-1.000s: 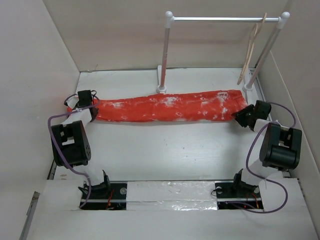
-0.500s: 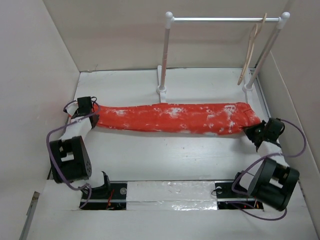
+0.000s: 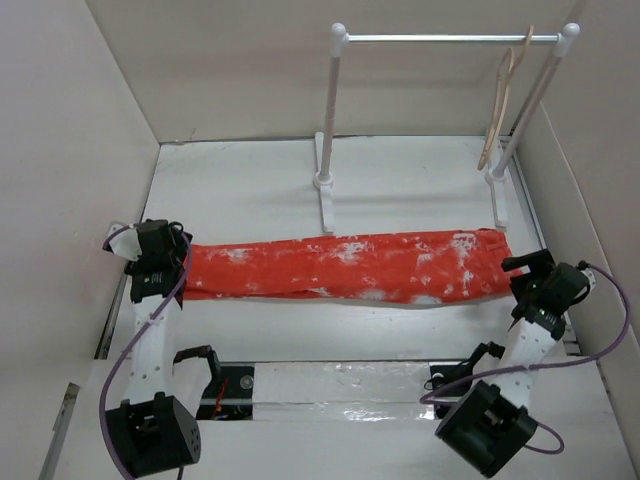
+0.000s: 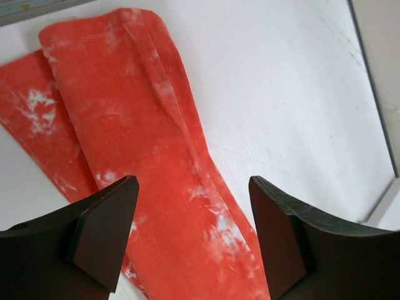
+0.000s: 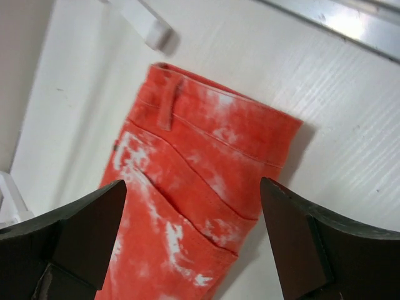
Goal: Place the trousers on the hanger
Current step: Fold the trousers at the center of the board.
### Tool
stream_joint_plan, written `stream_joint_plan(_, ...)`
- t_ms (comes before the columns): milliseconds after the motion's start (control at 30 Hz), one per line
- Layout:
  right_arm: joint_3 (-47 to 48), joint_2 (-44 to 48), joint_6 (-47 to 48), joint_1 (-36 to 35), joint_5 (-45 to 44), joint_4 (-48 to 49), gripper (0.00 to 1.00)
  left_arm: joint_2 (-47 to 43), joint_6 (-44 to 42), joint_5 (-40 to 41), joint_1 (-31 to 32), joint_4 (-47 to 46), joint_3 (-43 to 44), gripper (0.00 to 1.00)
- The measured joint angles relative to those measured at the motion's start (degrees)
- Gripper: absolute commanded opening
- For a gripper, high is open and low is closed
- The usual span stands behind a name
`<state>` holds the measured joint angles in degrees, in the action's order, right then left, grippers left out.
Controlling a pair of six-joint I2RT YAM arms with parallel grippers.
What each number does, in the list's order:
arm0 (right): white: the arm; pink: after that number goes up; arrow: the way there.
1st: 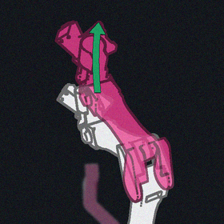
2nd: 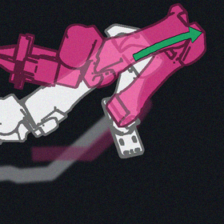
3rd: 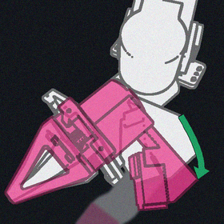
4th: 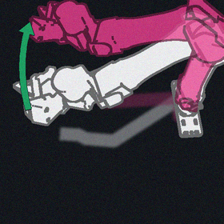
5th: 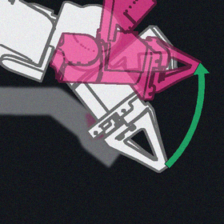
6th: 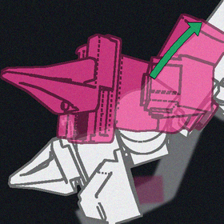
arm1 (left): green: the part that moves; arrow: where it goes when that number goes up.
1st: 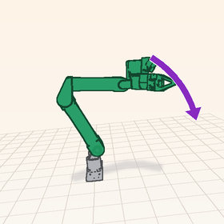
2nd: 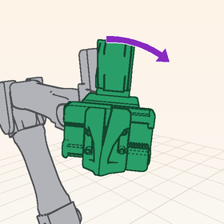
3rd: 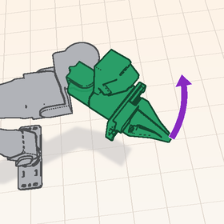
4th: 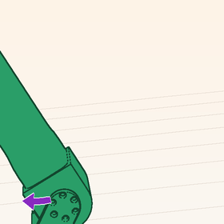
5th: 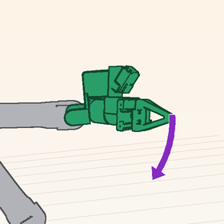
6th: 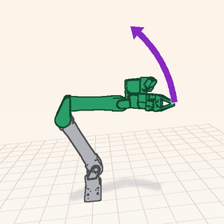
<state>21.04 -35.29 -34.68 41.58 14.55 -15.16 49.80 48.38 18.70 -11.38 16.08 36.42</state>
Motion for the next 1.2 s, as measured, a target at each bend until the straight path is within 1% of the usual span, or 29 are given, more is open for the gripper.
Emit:
stream_joint_plan(67,0.0,-5.29,0.22,0.52,0.02,0.09,0.94,-1.03,-0.68,-1.09,0.0,-0.15,0.15,0.6)
stream_joint_plan(100,0.0,-8.31,0.42,1.22,0.09,0.24,0.94,-1.55,-1.2,-1.97,0.13,-0.5,0.15,0.51)
stream_joint_plan(167,-0.02,-14.38,0.61,3.04,0.63,0.24,0.93,-2.54,-1.75,-3.5,1.33,-1.53,0.15,0.39)
stream_joint_plan(200,-0.13,-16.98,0.61,3.93,1.09,0.55,0.93,-3.13,-2.08,-4.04,2.95,-2.19,0.15,0.27)
stream_joint_plan(267,-0.31,-21.18,0.44,5.9,2.97,2.56,0.9,-4.17,-2.75,-4.81,8.07,-4.31,0.15,0.2)
stream_joint_plan(333,-0.17,-23.63,0.22,7.13,4.92,5.86,0.86,-4.46,-3.39,-4.15,15.39,-6.29,0.37,0.14)
stream_joint_plan(367,-0.17,-24.59,-0.07,7.52,5.79,7.23,0.84,-4.2,-3.67,-3.65,19.17,-7.21,0.68,0.14)
stream_joint_plan(400,-0.2,-25.29,-0.28,7.52,6.4,8.44,0.82,-3.58,-3.82,-3.26,22.75,-8.04,1.03,0.1)
stream_joint_plan(433,-0.28,-25.92,-0.92,7.54,6.88,9.44,0.76,-2.73,-3.93,-2.75,26.47,-9.18,1.27,0.07)
stream_joint_plan(467,-0.48,-26.6,-1.4,7.54,7.28,10.62,0.68,-1.66,-3.91,-2.03,29.75,-10.4,1.33,0.05)
stream_joint_plan(500,-0.81,-27.3,-2.01,7.54,7.69,11.96,0.64,-0.48,-3.76,-1.42,32.52,-11.28,1.31,0.0)
stream_joint_plan(533,-1.07,-28.0,-2.69,7.54,8.04,13.11,0.58,1.09,-3.43,-0.09,36.39,-12.41,1.18,0.0)
stream_joint_plan(567,-1.31,-28.83,-3.3,7.41,8.28,14.36,0.34,2.4,-3.28,0.96,39.78,-13.64,0.92,0.0)
stream_joint_plan(600,-1.4,-29.68,-3.72,7.04,8.41,15.63,0.2,4.07,-2.84,2.27,43.85,-15.04,0.42,0.0)
stream_joint_plan(667,-1.49,-30.93,-5.16,5.81,8.9,18.29,0.0,7.41,-1.81,6.01,52.74,-16.74,-0.68,0.0)
stream_joint_plan(767,-1.49,-30.27,-6.1,1.25,8.81,21.53,0.0,13.05,0.04,11.8,64.65,-17.22,-0.94,0.0)
stream_joint_plan(800,-1.51,-28.61,-6.1,-1.62,8.04,21.79,0.0,14.75,1.01,14.21,67.43,-16.92,-0.92,0.0)
stream_joint_plan(833,-1.53,-25.94,-6.05,-4.7,7.63,21.59,0.0,16.13,1.36,14.95,69.29,-16.7,-0.92,0.0)
stream_joint_plan(900,-1.51,-18.4,-5.92,-11.87,5.66,20.15,0.0,17.77,2.71,17.53,70.9,-15.82,-0.94,0.0)
stream_joint_plan(1000,-0.9,-3.28,-5.42,-23.1,1.66,16.13,0.0,17.7,4.17,20.17,71.08,-16.72,-2.34,0.0)
stream_joint_plan(1067,0.92,4.35,-4.7,-28.87,-1.33,12.07,0.0,17.05,5.14,21.0,71.08,-17.99,-4.59,0.0)
stream_joint_plan(1133,4.35,8.13,-3.41,-32.57,-4.15,7.52,0.0,16.83,6.08,21.35,71.08,-18.91,-7.21,0.0)
stream_joint_plan(1200,8.37,8.57,-2.36,-34.58,-5.33,4.79,0.0,17.03,6.84,21.2,71.08,-19.87,-9.51,0.0)
